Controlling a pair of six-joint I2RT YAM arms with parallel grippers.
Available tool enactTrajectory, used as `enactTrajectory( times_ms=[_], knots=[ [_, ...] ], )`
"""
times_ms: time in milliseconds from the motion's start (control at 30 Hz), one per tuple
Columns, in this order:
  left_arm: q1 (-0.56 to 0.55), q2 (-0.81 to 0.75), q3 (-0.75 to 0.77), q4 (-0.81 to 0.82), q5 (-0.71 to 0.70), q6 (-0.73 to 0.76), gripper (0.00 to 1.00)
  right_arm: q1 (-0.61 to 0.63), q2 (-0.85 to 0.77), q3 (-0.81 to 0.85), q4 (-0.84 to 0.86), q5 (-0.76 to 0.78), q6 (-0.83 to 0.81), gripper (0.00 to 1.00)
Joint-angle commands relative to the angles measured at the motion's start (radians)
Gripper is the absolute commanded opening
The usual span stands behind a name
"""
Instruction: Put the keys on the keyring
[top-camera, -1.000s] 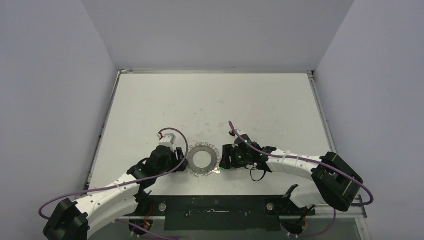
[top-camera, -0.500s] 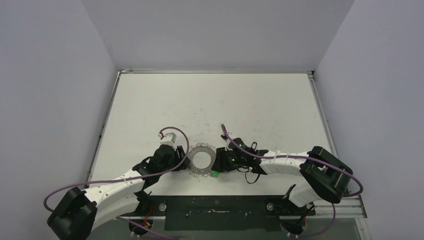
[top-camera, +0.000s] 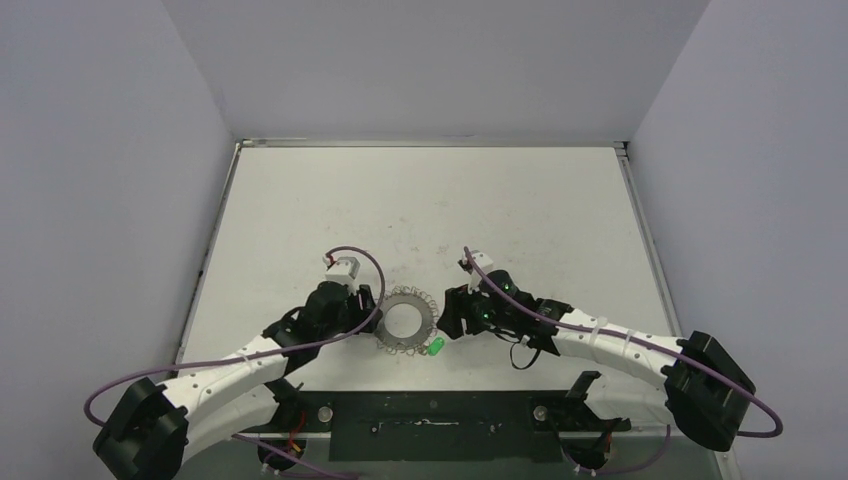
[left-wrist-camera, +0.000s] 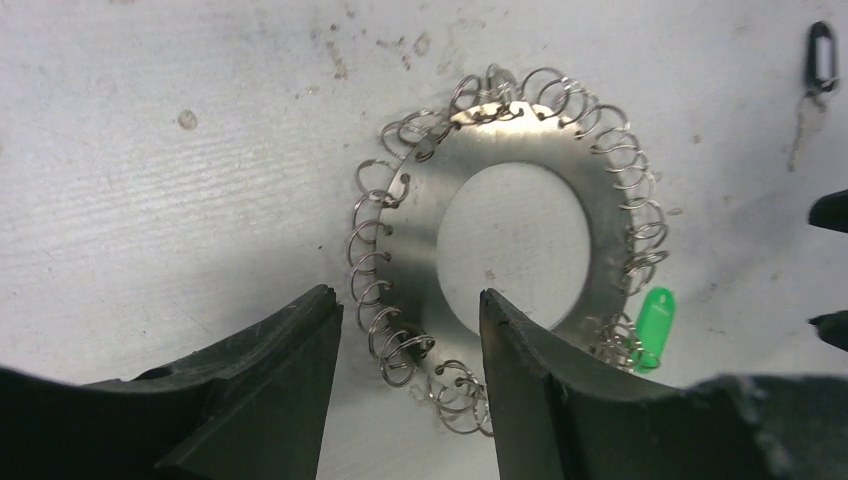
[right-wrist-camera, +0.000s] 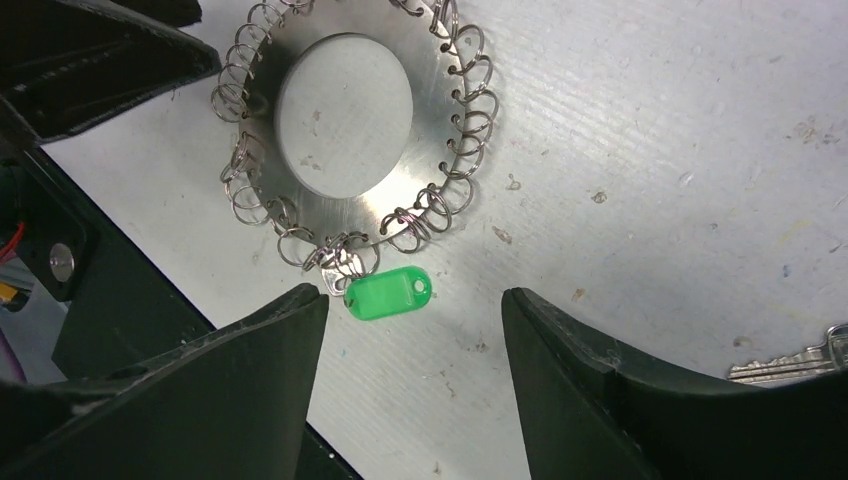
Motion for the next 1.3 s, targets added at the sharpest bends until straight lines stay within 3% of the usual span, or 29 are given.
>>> enactTrajectory(
  times_ms=[0,100,233,300,600,900,1267],
  knots=[
    [0.007,-0.133,-0.017,-0.003,0.012,0.029,0.51,-0.012,-0.019,0.044,-0.013,-0.001,-0.125,0.65],
    [0.005,-0.211,-0.057,0.042,0.049,0.013,0.51,-0.022,0.019,0.058,0.029,-0.055,-0.101,0.62],
    [0.003,-0.255,-0.093,0.13,0.135,0.005,0.5,-0.034,0.088,0.057,0.161,-0.134,-0.042,0.44],
    [0.003,-0.253,-0.112,0.188,0.199,-0.003,0.49,-0.036,0.132,0.066,0.207,-0.172,-0.023,0.4],
    [-0.01,-0.076,-0.132,0.463,0.358,-0.018,0.43,-0.061,0.286,0.086,0.296,-0.24,0.033,0.24],
    [-0.057,0.193,-0.03,0.588,0.442,0.023,0.41,-0.121,0.319,0.028,0.368,-0.27,0.076,0.24],
    [-0.123,0.346,0.014,0.692,0.413,0.075,0.4,-0.137,0.28,-0.001,0.331,-0.289,0.068,0.19]
  ],
)
